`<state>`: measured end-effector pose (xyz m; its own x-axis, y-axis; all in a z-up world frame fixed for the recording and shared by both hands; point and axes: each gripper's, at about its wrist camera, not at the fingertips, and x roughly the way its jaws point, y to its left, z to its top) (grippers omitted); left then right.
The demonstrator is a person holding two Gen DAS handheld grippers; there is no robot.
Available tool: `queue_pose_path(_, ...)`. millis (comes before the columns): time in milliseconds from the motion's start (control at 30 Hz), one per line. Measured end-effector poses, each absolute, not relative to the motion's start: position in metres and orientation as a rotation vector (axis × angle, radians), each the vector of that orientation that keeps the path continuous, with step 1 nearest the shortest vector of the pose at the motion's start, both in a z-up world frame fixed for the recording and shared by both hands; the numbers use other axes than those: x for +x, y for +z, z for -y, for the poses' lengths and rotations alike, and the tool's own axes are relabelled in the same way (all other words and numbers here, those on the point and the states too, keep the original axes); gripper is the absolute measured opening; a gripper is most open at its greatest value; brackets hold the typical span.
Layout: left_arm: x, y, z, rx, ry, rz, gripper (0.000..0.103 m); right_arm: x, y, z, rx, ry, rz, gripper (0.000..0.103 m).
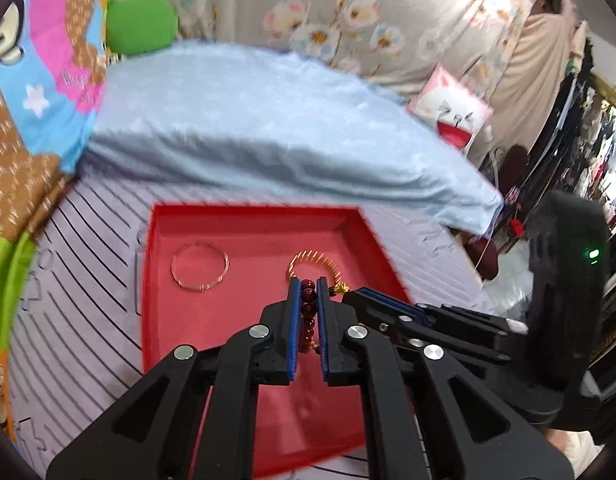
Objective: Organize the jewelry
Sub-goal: 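Carry both bead bracelets over the red tray, then lower both bracelets into the tray and open both tools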
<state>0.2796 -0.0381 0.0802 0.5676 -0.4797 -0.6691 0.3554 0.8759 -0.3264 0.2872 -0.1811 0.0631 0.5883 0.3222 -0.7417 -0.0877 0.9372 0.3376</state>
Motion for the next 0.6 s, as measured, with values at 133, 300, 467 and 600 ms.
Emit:
queue_pose_path(133, 0.29, 0.05, 0.035, -0.124, -0.434, -0.882, 0.008, 0.295, 0.042, 0.184, 0.248, 0.208, -0.947, 0.008)
queue_pose_path(300, 0.289, 0.039, 0.03, -0.042, -0.359, -0.878, 0.008, 0.299, 0.029, 0.192, 0.228, 0.173, -0.963, 0.008)
queue_pose_path(467, 0.291, 0.033, 0.026, 0.033, -0.276, -0.874, 0.008, 0.3, 0.024, 0.193, 0.188, 0.144, -0.96, 0.008)
queue_pose_path(600, 0.29, 0.028, 0.021, 0.052, -0.228, -0.867, 0.008, 0.296, 0.03, 0.188, 0.118, 0.113, -0.926, 0.013)
